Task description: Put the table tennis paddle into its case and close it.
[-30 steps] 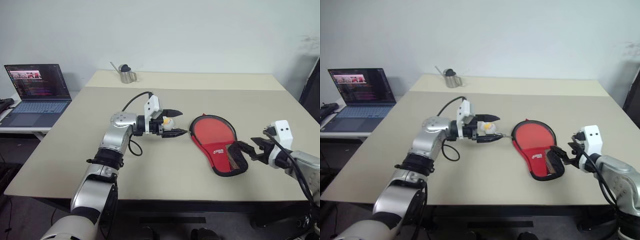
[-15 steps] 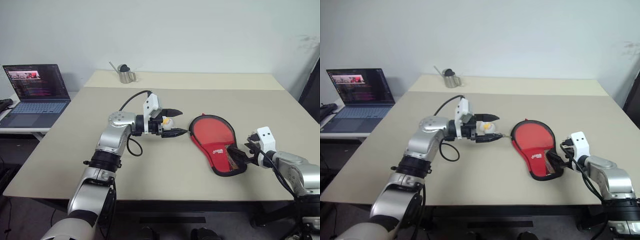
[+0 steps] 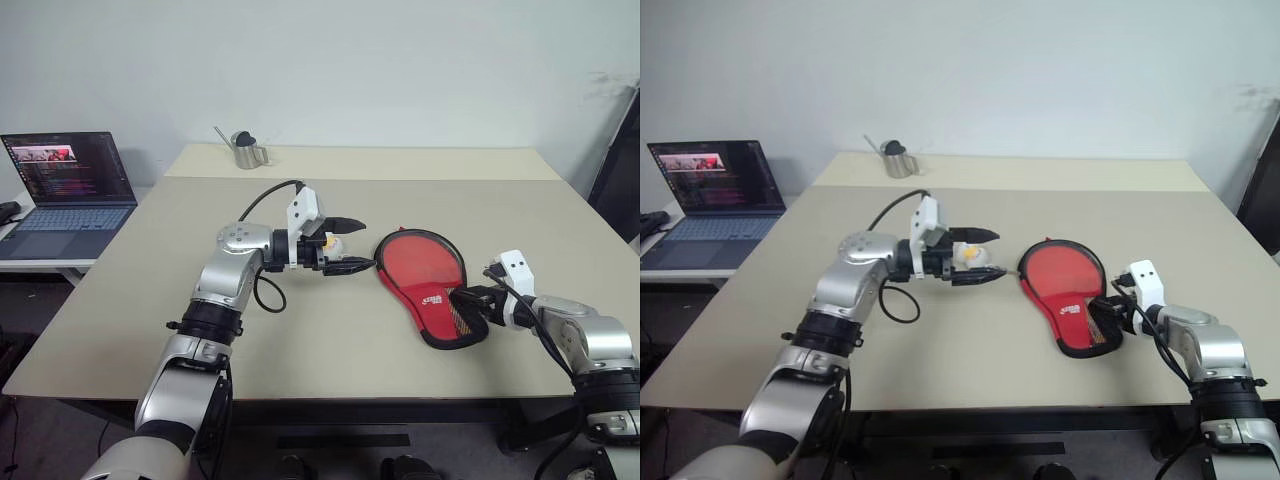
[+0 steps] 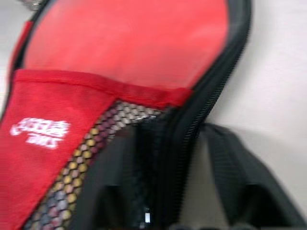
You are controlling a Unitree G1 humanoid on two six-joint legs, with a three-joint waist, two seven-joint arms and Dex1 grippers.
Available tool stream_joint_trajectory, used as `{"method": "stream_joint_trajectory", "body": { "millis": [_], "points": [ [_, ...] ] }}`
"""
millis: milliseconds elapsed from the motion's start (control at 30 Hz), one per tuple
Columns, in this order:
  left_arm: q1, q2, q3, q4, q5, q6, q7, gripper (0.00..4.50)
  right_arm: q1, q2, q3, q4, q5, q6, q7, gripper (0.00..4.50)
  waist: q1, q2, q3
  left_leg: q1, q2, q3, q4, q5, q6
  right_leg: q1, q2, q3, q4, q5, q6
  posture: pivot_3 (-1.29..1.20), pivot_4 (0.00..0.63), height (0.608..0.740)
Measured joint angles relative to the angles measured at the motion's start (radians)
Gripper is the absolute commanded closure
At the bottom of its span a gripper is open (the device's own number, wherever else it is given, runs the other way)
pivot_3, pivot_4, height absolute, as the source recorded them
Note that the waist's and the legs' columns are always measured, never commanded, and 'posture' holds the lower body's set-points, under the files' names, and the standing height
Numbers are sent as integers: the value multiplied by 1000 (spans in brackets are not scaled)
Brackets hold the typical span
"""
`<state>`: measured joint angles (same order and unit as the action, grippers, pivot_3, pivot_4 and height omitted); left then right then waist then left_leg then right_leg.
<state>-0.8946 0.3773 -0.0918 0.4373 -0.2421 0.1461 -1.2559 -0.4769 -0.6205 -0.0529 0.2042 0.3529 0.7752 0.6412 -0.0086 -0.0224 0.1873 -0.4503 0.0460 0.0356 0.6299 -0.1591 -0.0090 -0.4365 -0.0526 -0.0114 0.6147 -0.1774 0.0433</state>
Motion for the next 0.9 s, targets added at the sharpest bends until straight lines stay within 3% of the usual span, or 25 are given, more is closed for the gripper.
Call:
{"method": "stream_joint_trajectory", "body": {
  "millis": [133,467,900],
  "points": [
    [15,21,0,0,1,-1,-5,453,0,8,6,-12,-18,17,4,4441,-1,-1,-1,1,0,0,0,0,0,0,0,0,1,0,0,0,150,740],
    [96,157,-21,22,2,8,-140,453,38,114,-37,-166,-18,135,-111,4478,-19,-2,-2,1,1,-1,-1,0,0,-4,1,0,10,-3,-4,0,150,740],
    [151,190,-38,-58,-34,86,-241,453,63,322,-111,-392,-14,388,-298,4478,-25,-2,-2,2,3,-2,-1,0,0,-5,2,-1,14,-4,-7,0,150,740]
  ]
}}
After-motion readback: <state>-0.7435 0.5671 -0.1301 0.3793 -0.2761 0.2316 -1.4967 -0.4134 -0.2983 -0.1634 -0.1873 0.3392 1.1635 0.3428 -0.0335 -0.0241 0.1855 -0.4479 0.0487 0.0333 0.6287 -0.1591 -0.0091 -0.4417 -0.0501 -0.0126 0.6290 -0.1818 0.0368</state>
